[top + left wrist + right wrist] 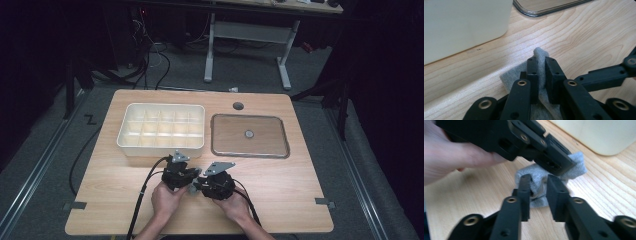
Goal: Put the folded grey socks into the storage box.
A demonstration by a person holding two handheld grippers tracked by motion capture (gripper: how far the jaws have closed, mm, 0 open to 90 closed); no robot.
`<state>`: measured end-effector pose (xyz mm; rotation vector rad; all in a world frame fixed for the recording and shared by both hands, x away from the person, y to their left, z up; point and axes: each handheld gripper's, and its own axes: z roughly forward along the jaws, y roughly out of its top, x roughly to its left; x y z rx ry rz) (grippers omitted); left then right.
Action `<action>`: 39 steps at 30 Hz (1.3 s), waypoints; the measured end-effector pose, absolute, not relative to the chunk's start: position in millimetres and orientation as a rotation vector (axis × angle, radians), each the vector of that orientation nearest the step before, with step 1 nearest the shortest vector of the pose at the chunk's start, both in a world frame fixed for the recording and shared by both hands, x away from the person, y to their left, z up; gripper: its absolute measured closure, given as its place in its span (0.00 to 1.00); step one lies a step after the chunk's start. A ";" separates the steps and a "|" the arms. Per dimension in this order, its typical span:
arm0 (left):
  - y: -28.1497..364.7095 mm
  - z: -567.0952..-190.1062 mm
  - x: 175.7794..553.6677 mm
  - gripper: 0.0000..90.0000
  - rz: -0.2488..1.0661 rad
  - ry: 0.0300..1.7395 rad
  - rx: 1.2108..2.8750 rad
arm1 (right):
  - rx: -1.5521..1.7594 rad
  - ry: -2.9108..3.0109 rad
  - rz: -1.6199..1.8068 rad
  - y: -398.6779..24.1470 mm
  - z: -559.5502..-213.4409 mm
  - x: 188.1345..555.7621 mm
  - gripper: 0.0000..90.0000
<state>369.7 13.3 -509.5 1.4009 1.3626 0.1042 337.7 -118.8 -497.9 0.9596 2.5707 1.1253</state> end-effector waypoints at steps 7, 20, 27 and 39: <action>16.1 -509.6 370.9 0.92 0.083 1.347 1.411 | 0.955 2.585 1.094 -117.0 -502.7 337.8 0.97; 20.3 -505.0 368.4 0.87 0.018 1.328 1.395 | 0.950 2.606 1.060 -115.6 -514.2 335.5 0.97; 23.9 -500.1 365.6 0.78 0.018 1.326 1.379 | 0.971 2.613 1.073 -118.2 -515.5 338.1 0.97; 46.1 -492.6 360.2 0.72 0.051 1.323 1.319 | 1.001 2.621 1.099 -120.1 -515.8 340.4 0.97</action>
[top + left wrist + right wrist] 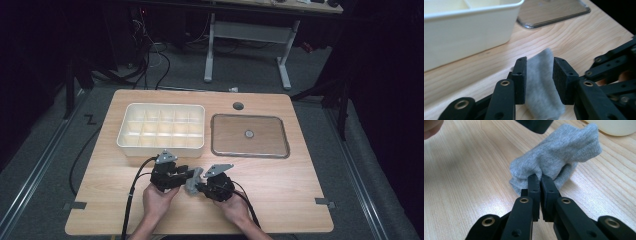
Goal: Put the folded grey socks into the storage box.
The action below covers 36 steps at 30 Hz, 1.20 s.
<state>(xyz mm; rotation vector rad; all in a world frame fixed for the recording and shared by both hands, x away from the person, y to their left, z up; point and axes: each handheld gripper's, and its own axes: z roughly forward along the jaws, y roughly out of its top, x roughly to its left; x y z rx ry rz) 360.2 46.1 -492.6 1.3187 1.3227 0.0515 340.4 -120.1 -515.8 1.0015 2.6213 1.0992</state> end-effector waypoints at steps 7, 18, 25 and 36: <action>41.5 -507.1 358.1 0.75 0.062 1.333 1.336 | 1.010 2.624 1.101 -120.5 -515.6 341.4 0.97; 32.3 -519.0 359.6 0.79 0.145 1.363 1.428 | 0.992 2.615 1.072 -123.3 -512.7 338.8 0.95; 32.7 -519.1 360.6 0.80 0.170 1.381 1.440 | 1.013 2.584 1.119 -130.5 -499.6 334.8 0.85; 24.5 -517.2 358.4 0.80 0.204 1.374 1.462 | 1.071 2.506 1.133 -114.8 -486.0 347.8 0.77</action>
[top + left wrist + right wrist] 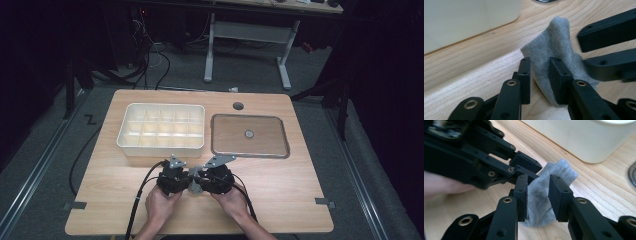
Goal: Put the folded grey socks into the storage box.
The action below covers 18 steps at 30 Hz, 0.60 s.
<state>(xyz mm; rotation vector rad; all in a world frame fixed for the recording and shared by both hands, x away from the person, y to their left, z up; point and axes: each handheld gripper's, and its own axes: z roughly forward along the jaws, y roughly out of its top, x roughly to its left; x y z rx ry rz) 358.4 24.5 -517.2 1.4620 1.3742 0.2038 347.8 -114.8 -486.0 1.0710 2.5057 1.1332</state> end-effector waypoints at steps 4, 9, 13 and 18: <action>24.2 -518.1 358.4 0.80 0.210 1.380 1.469 | 1.086 2.508 1.080 -112.6 -492.9 352.3 0.85; 22.0 -519.9 357.7 0.80 0.220 1.373 1.485 | 1.091 2.539 0.995 -120.7 -502.9 354.9 1.00; 21.9 -519.3 357.6 0.80 0.220 1.374 1.484 | 1.087 2.552 0.953 -124.2 -509.5 355.0 1.00; 22.9 -517.5 356.8 0.79 0.217 1.368 1.480 | 1.102 2.558 0.940 -129.6 -518.3 357.3 1.00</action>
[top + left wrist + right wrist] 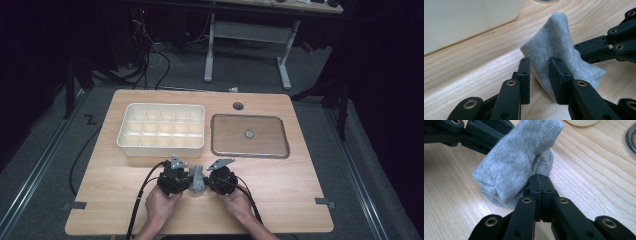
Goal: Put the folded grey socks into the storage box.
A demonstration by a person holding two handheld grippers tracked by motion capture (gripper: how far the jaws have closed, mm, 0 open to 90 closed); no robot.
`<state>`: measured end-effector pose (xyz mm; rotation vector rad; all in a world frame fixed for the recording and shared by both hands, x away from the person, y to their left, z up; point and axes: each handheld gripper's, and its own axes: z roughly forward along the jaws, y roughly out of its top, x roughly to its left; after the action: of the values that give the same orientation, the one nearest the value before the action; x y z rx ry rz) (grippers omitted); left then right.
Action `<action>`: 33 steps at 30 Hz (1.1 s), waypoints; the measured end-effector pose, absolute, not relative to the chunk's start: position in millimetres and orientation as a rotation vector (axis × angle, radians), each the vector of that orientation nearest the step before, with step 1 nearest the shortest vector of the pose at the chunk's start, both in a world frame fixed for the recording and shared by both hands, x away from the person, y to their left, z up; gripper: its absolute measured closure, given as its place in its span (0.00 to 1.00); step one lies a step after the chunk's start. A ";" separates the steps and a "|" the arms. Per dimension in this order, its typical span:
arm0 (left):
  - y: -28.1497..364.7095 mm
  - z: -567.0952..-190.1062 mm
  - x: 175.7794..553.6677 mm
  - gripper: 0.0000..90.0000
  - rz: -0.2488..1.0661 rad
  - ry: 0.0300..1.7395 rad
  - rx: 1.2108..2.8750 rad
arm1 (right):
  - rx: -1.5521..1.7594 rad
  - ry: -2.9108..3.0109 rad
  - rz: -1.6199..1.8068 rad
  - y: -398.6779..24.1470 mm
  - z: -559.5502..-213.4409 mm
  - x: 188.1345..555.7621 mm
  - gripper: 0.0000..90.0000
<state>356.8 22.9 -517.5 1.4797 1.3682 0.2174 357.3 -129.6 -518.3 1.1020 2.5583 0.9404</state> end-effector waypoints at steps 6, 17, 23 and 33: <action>20.2 -509.7 352.3 0.79 0.217 1.346 1.458 | 1.079 2.571 0.933 -127.2 -518.5 355.6 1.00; 9.0 -513.4 355.4 0.78 0.225 1.325 1.499 | 1.046 2.593 0.927 -124.3 -518.2 357.4 1.00; 5.3 -518.7 356.2 0.82 0.271 1.308 1.535 | 1.037 2.606 0.932 -123.8 -518.1 358.2 1.00; 3.5 -518.7 356.0 0.85 0.290 1.319 1.554 | 1.114 2.513 1.073 -134.3 -490.8 351.2 0.92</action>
<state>356.0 3.5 -518.7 1.5540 1.3193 0.2898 351.2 -134.3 -490.8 1.1143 2.5130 1.0729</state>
